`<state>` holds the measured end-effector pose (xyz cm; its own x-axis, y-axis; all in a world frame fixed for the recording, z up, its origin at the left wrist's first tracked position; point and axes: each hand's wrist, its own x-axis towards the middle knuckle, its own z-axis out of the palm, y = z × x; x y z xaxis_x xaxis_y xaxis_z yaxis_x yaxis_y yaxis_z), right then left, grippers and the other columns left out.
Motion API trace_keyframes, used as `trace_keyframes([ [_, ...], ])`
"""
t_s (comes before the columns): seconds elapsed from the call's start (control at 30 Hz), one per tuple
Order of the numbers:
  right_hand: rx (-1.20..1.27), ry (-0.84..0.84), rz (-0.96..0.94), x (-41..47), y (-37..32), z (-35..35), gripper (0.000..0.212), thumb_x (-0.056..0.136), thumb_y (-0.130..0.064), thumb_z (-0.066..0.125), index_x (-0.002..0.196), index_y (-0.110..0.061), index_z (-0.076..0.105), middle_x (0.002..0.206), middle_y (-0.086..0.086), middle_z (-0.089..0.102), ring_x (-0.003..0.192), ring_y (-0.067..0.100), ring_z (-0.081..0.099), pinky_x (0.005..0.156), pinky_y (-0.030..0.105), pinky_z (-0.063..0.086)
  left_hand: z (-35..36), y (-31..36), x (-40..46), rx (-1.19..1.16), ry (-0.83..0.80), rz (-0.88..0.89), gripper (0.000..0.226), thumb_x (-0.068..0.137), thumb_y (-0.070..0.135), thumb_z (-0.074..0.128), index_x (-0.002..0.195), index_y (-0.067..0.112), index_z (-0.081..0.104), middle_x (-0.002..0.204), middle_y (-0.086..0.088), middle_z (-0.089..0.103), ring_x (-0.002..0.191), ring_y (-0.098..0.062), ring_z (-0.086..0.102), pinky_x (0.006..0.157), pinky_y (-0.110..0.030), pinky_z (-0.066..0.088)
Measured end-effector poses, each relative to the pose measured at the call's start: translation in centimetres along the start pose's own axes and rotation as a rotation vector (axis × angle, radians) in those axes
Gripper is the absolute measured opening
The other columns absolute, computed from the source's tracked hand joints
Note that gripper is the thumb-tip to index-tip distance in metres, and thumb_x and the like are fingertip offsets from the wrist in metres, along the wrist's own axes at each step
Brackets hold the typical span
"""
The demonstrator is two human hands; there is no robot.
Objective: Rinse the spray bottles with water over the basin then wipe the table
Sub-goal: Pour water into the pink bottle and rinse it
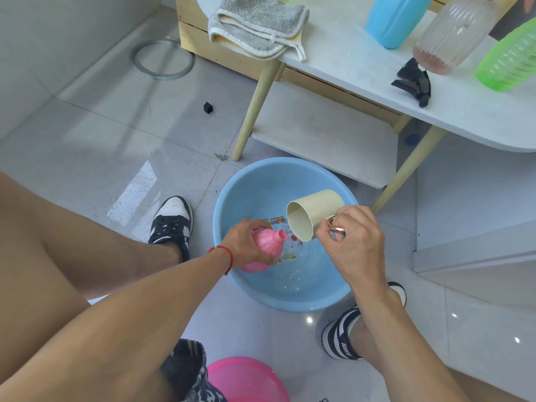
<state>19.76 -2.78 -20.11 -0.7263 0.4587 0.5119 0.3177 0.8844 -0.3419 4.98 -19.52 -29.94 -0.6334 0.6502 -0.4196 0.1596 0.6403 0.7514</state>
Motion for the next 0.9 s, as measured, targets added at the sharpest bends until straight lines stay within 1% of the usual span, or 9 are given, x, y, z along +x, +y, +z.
trace_keyframes([
  [0.17, -0.018, 0.047, -0.086, 0.1, 0.1, 0.1, 0.027, 0.082, -0.007, 0.073, 0.060, -0.008, 0.057, 0.072, 0.005, 0.060, 0.078, 0.029, 0.060, 0.065, 0.030, 0.049, -0.1, 0.1, -0.1, -0.006, -0.005, -0.003, 0.070, 0.055, 0.041, 0.096, 0.118, 0.038, 0.065, 0.117, 0.008, 0.058, 0.108, -0.014, 0.058, 0.090, -0.030, 0.051],
  [0.3, -0.024, 0.083, -0.146, 0.1, 0.0, -0.1, 0.026, 0.084, -0.006, 0.071, 0.062, -0.006, 0.057, 0.071, 0.005, 0.059, 0.081, 0.030, 0.062, 0.069, 0.029, 0.050, -0.1, 0.2, -0.1, 0.008, -0.007, -0.007, 0.070, 0.055, 0.042, 0.095, 0.119, 0.038, 0.065, 0.116, 0.008, 0.059, 0.107, -0.014, 0.059, 0.092, -0.033, 0.053],
  [0.53, -0.036, 0.111, -0.214, 0.1, -0.2, -0.3, 0.029, 0.089, -0.008, 0.066, 0.062, -0.006, 0.056, 0.069, 0.004, 0.057, 0.084, 0.032, 0.065, 0.068, 0.030, 0.051, -0.1, 0.3, -0.1, 0.006, -0.008, -0.015, 0.071, 0.055, 0.042, 0.095, 0.119, 0.038, 0.065, 0.116, 0.009, 0.059, 0.108, -0.014, 0.058, 0.089, -0.029, 0.050],
  [0.63, -0.036, 0.118, -0.239, 0.2, -0.2, -0.4, 0.031, 0.091, -0.009, 0.065, 0.062, -0.006, 0.055, 0.069, 0.004, 0.057, 0.086, 0.031, 0.064, 0.071, 0.029, 0.051, -0.1, 0.6, -0.2, 0.015, -0.010, -0.031, 0.070, 0.056, 0.043, 0.095, 0.119, 0.039, 0.065, 0.116, 0.008, 0.058, 0.107, -0.014, 0.059, 0.089, -0.030, 0.052],
  [0.7, -0.044, 0.085, -0.177, 0.1, 0.2, -0.2, 0.032, 0.089, -0.008, 0.070, 0.061, -0.007, 0.055, 0.070, 0.003, 0.057, 0.088, 0.029, 0.063, 0.070, 0.028, 0.051, -0.1, 0.8, -0.2, 0.026, -0.009, -0.042, 0.071, 0.057, 0.042, 0.094, 0.121, 0.037, 0.065, 0.117, 0.007, 0.058, 0.108, -0.015, 0.059, 0.090, -0.031, 0.052],
  [0.77, -0.065, 0.002, -0.060, 0.2, 0.8, 0.2, 0.037, 0.087, -0.010, 0.076, 0.059, -0.010, 0.053, 0.070, 0.002, 0.056, 0.090, 0.029, 0.059, 0.067, 0.032, 0.051, -0.1, 1.3, -0.1, 0.030, -0.009, -0.070, 0.073, 0.058, 0.043, 0.093, 0.124, 0.035, 0.065, 0.118, 0.006, 0.058, 0.109, -0.016, 0.059, 0.092, -0.032, 0.053],
  [0.8, -0.083, -0.046, -0.031, 0.2, 1.2, 0.4, 0.038, 0.087, -0.012, 0.077, 0.058, -0.010, 0.053, 0.071, 0.002, 0.055, 0.090, 0.029, 0.058, 0.068, 0.034, 0.051, 0.0, 1.7, 0.0, 0.032, -0.007, -0.090, 0.074, 0.057, 0.045, 0.093, 0.125, 0.035, 0.064, 0.118, 0.006, 0.059, 0.109, -0.017, 0.060, 0.092, -0.034, 0.053],
  [0.83, -0.103, -0.089, -0.041, 0.1, 1.8, 0.7, 0.037, 0.089, -0.013, 0.078, 0.059, -0.009, 0.056, 0.071, 0.003, 0.055, 0.092, 0.030, 0.057, 0.071, 0.034, 0.051, 0.0, 2.0, 0.1, 0.041, -0.002, -0.110, 0.074, 0.056, 0.047, 0.091, 0.124, 0.036, 0.064, 0.118, 0.006, 0.060, 0.109, -0.018, 0.060, 0.093, -0.035, 0.054],
  [0.9, -0.151, -0.170, -0.131, 0.0, 2.9, 1.2, 0.032, 0.093, -0.015, 0.074, 0.064, -0.008, 0.062, 0.072, 0.004, 0.055, 0.097, 0.030, 0.056, 0.075, 0.034, 0.053, -0.1, 2.8, 0.4, 0.075, 0.006, -0.136, 0.072, 0.055, 0.051, 0.089, 0.121, 0.036, 0.065, 0.116, 0.006, 0.062, 0.107, -0.020, 0.062, 0.092, -0.037, 0.055],
])
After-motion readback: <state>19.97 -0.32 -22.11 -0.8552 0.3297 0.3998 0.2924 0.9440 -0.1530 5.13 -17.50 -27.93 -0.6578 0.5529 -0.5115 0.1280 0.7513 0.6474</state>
